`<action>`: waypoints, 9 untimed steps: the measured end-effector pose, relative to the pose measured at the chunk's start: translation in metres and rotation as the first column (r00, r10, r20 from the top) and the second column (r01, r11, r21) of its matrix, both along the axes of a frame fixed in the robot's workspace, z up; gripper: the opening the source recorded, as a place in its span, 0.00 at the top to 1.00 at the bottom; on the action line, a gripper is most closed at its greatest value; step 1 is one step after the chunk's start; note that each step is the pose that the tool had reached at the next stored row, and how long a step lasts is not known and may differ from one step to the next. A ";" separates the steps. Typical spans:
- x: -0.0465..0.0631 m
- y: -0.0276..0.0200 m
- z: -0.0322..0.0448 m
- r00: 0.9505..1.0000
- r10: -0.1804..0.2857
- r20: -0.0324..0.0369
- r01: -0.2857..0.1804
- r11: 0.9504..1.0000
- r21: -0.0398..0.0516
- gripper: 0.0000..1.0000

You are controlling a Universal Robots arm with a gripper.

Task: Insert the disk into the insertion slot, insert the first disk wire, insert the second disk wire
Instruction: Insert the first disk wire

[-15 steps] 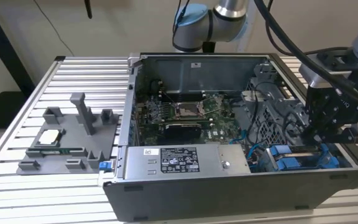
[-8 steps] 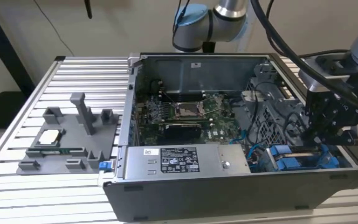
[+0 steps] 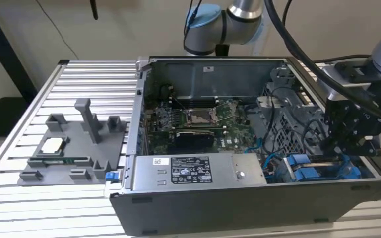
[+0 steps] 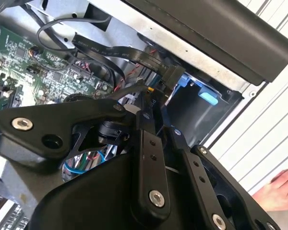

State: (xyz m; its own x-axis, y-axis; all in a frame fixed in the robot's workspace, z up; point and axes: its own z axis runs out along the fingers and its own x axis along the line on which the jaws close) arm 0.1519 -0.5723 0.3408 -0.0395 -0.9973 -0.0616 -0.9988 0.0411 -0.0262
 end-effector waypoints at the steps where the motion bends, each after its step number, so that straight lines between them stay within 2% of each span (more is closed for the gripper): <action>1: 0.000 0.0000 -0.0004 1.000 0.000 0.000 0.000 1.000 0.000 0.81; 9: 0.000 0.0000 -0.0073 1.000 0.000 0.005 0.000 1.000 -0.001 0.81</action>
